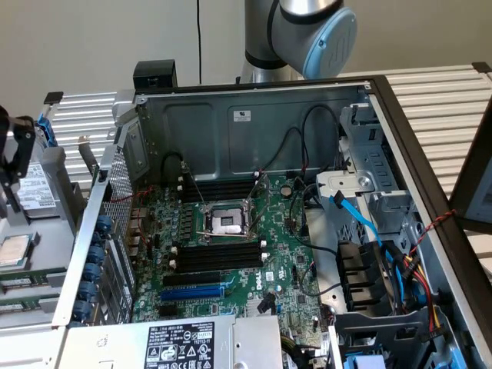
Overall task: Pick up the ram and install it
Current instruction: 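Pick up the ram and move it above insertion slot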
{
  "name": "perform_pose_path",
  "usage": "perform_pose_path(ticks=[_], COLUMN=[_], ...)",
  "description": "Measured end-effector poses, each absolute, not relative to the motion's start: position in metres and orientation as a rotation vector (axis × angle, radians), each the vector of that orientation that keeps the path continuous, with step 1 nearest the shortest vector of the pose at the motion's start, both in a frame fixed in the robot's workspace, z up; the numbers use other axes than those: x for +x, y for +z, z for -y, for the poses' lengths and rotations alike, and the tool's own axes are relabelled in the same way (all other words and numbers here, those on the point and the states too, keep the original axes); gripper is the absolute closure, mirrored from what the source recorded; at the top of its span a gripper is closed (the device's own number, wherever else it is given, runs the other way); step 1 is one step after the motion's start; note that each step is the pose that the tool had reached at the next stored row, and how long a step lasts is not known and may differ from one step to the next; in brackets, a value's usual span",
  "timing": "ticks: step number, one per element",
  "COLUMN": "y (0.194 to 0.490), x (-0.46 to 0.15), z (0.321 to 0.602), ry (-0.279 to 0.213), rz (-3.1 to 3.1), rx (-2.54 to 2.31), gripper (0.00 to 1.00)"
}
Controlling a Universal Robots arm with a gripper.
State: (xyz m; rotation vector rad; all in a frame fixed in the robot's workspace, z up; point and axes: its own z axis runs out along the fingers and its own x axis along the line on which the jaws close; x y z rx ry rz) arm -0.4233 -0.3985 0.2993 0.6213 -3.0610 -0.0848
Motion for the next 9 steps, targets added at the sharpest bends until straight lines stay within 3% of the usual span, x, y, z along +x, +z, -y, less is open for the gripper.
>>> perform_pose_path(ticks=[7, 9], y=[0.2934, 0.2916], x=[-0.4233, -0.4232], z=[0.3986, 0.3985], ry=[-0.083, -0.082], rz=[3.012, 2.996], rx=[0.815, 0.868], gripper=[0.76, 0.68])
